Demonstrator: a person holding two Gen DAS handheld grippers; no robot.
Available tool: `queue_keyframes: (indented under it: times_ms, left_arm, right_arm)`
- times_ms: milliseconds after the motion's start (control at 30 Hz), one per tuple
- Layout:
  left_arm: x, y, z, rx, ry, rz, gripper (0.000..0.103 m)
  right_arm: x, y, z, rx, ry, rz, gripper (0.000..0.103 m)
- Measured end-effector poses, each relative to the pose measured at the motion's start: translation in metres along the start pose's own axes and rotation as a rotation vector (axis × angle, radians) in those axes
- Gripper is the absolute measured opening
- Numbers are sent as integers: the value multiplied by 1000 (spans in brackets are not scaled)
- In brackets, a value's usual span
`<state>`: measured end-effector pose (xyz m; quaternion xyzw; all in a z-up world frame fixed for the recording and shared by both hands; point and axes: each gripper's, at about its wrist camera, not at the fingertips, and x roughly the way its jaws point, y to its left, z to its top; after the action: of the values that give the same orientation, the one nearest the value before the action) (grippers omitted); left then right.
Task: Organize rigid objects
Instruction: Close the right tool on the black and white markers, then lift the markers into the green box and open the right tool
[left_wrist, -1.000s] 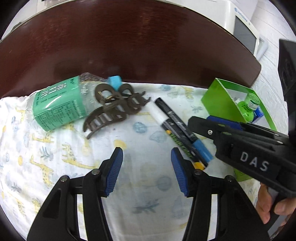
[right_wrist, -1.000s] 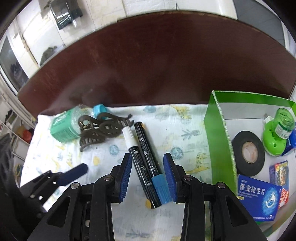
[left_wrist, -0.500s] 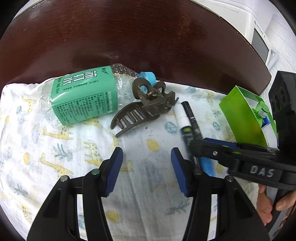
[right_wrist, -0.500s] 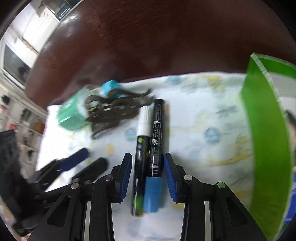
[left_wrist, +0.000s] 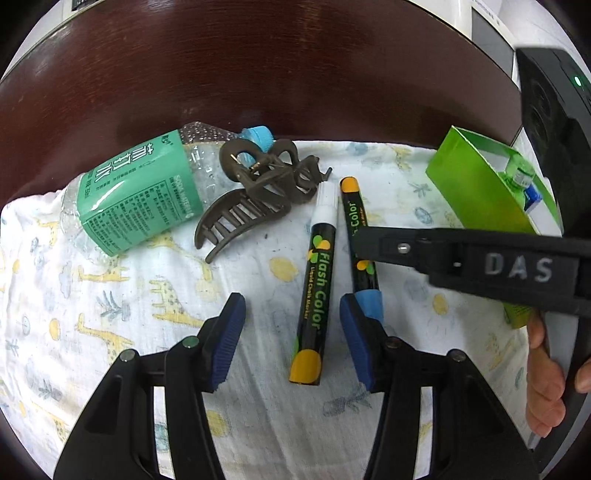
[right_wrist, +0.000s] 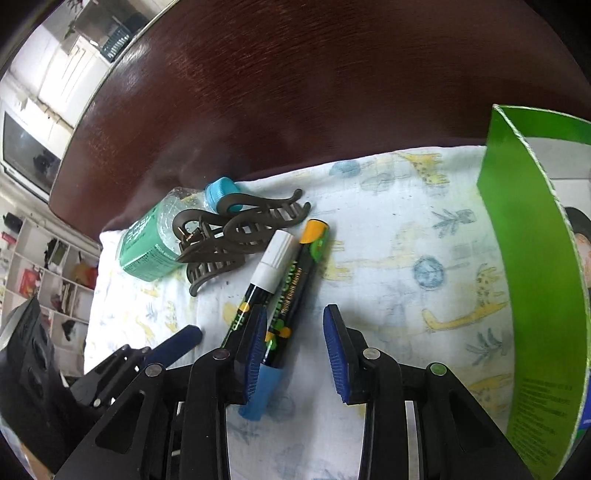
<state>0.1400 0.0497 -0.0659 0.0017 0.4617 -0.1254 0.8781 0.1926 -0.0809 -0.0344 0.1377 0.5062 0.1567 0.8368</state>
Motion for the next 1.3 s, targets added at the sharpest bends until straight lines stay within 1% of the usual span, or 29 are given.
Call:
queue_keyframes:
  times_ms: [67,100,133,167,233,333,467,533,600,633,667,733,800,867,933,1033,1167,1300]
  left_arm:
    - [3,-4,2,26,2,5,42]
    - [6,-6,5,34,3,-4,29]
    - [8,-6,7,30,7,-28,17]
    - [10,-5,10,18,13,-51,16]
    - [12,-3,13,-2,21,-72,16]
    - [12,-7,12,6,20,-70,15]
    - [12,-11,9,22,21,-68,14]
    - [13,-16,11,41,15,-37,15]
    - [20,-26,15,69,15,-5,16]
    - [22,-30,16,85,8,15,15]
    - [24,-31,16,89,0,20,15]
    - [26,-31,16,82,-4,15,14]
    - [23,-28,17,48,-4,-14,14]
    - [12,-27,17,33,-36,-35,14]
    - [-2,-30,20,30,-62,-40,14]
    - [-25,-41,24,44,-113,-41,14]
    - [-49,-58,30,50,-160,-75,14]
    - [-69,-80,36,80,-199,-100,14]
  right_arm:
    - [9,11,-1,-40,2,-50,35]
    - [11,13,-2,-55,1,-58,35]
    - [12,17,-2,-76,-5,-76,33]
    - [13,20,-2,-95,-8,-98,26]
    - [14,21,-1,-109,-12,-132,23]
    - [10,20,-2,-130,-14,-150,19]
    - [10,19,-5,-152,-12,-161,19]
    - [17,27,-4,-168,-8,-178,19]
    - [23,36,-4,-200,0,-213,19]
    - [25,41,-4,-223,-8,-232,19]
    - [27,40,-3,-221,-16,-230,19]
    - [28,38,-2,-204,-13,-203,18]
    - [21,34,-4,-189,-10,-161,18]
    - [6,29,-5,-174,-38,-117,18]
    - [-8,27,-5,-159,-62,-74,18]
    - [-33,25,-3,-147,-118,-42,18]
    - [-71,20,-7,-126,-197,1,18]
    - [-107,4,-11,-103,-271,6,18]
